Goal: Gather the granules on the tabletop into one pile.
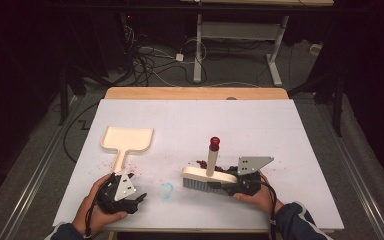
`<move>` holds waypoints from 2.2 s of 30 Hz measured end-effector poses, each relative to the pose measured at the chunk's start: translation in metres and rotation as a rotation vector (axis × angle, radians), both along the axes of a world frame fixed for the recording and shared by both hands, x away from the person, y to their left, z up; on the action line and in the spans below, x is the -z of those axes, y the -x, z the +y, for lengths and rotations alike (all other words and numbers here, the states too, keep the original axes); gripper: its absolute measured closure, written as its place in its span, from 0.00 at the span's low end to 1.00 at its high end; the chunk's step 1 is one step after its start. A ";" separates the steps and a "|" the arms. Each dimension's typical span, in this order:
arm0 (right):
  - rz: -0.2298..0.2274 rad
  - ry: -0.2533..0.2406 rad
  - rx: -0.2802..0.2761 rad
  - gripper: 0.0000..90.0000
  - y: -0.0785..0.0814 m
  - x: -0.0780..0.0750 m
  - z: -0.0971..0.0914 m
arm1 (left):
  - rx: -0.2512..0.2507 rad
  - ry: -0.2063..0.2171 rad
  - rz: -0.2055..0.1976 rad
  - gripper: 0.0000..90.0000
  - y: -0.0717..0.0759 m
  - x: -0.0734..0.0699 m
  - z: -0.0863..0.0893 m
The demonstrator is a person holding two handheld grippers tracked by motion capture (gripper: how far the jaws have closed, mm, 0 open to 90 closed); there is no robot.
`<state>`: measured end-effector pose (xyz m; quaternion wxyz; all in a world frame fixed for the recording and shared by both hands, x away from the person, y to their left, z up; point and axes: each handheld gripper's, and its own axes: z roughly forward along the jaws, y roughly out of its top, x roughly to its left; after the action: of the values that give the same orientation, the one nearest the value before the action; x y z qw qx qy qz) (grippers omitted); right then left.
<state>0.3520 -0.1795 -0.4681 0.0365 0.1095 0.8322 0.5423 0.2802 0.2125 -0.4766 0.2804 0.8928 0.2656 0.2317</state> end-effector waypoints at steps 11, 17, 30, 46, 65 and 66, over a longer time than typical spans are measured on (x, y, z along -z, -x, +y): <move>-0.044 0.001 0.055 0.75 -0.023 -0.002 0.002 | 0.004 0.002 0.004 0.27 -0.001 0.001 -0.002; -0.059 -0.030 0.101 0.75 -0.019 -0.013 -0.004 | 0.001 0.004 -0.001 0.27 0.000 0.000 -0.002; -0.177 0.018 0.583 0.75 0.028 -0.036 -0.029 | 0.009 0.014 -0.009 0.27 0.003 -0.002 -0.001; -0.007 0.174 0.810 0.75 0.040 -0.014 -0.015 | 0.031 -0.009 -0.003 0.27 0.001 -0.001 -0.002; -0.115 0.215 0.876 0.75 0.052 -0.009 0.045 | 0.031 -0.007 -0.019 0.27 0.000 -0.002 -0.002; -0.128 0.220 0.873 0.75 0.052 -0.009 0.046 | 0.034 -0.011 -0.021 0.27 0.000 -0.003 -0.001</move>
<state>0.3001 -0.1340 -0.4590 0.3245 0.4118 0.7569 0.3902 0.2797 0.2110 -0.4737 0.2820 0.8963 0.2462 0.2376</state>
